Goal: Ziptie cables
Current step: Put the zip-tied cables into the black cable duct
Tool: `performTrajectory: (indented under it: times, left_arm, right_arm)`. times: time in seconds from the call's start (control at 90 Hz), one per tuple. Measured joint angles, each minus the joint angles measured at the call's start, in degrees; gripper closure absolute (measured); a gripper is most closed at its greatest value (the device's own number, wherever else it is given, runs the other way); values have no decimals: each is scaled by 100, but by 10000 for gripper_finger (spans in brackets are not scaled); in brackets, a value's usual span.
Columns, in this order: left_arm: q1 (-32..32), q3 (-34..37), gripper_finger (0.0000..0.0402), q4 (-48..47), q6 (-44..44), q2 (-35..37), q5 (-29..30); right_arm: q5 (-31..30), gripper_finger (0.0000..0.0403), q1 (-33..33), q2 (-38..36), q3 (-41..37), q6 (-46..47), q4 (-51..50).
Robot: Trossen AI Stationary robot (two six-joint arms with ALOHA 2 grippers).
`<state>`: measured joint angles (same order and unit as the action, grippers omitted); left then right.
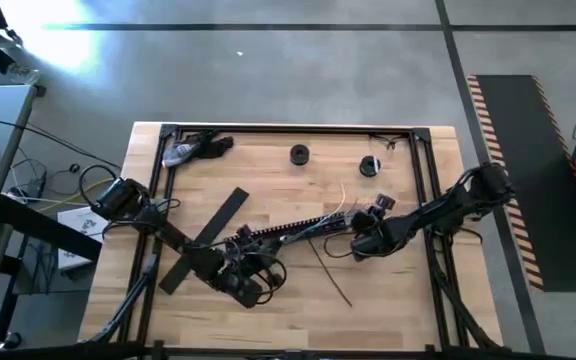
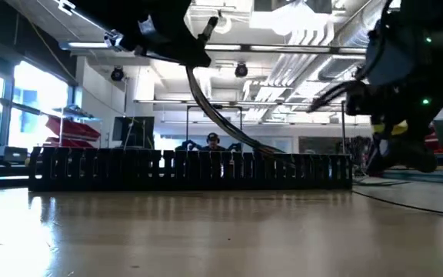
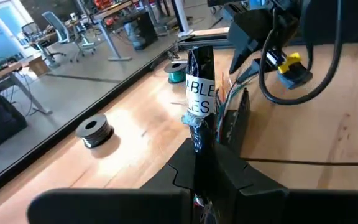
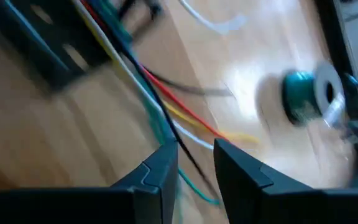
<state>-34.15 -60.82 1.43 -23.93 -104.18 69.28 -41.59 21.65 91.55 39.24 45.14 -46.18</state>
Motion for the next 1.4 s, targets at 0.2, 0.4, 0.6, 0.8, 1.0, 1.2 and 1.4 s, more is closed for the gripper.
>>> performTrajectory:
  times: [0.2,0.4,0.6,0.8,1.0,1.2,1.4]
  left_arm:
    - [-123,-221,396,20,284,2,-19]
    - [-109,-227,396,444,718,2,-120]
    - [120,-227,396,2135,2386,4,-422]
    - [488,-227,396,3872,3796,4,-1255]
    - [682,-227,396,4794,4384,4,-1605]
    - [730,-229,396,4973,4359,7,-1910]
    - [597,-229,396,5233,4454,8,-1910]
  right_arm:
    - [-311,316,357,-32,0,675,-426]
    - [-37,316,511,-642,233,-908,400]
    - [212,306,298,-1427,306,-2693,1545]
    - [1375,235,-72,-1457,308,-4129,3132]
    - [1330,152,-100,-871,308,-4810,4307]
    - [-18,141,-148,-306,308,-4046,5195]
    - [-1129,189,-179,-189,308,-2993,4835]
